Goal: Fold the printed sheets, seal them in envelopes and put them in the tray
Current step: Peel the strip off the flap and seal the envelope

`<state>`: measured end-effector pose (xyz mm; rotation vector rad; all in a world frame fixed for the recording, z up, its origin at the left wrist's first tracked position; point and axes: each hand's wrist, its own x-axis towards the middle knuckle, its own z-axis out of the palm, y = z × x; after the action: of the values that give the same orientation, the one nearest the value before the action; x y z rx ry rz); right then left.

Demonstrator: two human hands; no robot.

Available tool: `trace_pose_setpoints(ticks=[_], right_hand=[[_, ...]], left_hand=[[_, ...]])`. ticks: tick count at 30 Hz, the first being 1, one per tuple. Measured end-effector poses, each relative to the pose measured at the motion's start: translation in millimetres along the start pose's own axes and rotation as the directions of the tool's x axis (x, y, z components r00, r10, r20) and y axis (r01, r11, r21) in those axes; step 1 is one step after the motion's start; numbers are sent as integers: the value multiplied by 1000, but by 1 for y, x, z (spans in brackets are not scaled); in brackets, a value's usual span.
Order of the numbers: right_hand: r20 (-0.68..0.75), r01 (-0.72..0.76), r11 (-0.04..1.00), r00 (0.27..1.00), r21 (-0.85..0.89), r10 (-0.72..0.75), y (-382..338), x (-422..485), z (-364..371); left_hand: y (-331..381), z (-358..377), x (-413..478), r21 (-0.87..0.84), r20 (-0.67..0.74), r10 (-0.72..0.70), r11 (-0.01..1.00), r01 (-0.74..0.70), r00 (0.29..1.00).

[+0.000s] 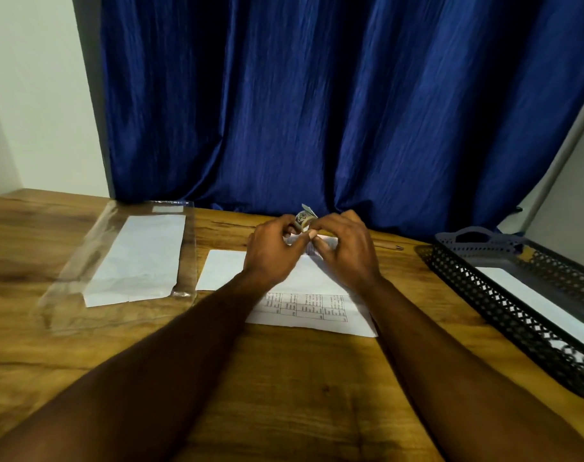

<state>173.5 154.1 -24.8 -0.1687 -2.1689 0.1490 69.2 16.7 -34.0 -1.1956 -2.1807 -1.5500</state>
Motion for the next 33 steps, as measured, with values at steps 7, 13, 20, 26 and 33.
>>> trace_pose_setpoints(ticks=[7,13,20,26,33], right_hand=[[-52,-66,992,996,105,71,-6,-6,-8],[-120,-185,933,966,307,231,-15,1,-16],[-44,-274,892,950,360,309,-18,2,-5],[13,-522,614,768,592,640,-14,8,-19],[474,-663,69,599,745,645,-14,9,-36]], left_hand=[[5,-6,-4,-127,-26,-25,992,21,999],[1,-9,-1,112,-128,-15,993,29,992],[1,-6,-3,226,-114,73,973,-46,991],[3,-6,-4,190,-130,-9,981,34,991],[2,-6,-3,89,-91,-72,993,80,993]])
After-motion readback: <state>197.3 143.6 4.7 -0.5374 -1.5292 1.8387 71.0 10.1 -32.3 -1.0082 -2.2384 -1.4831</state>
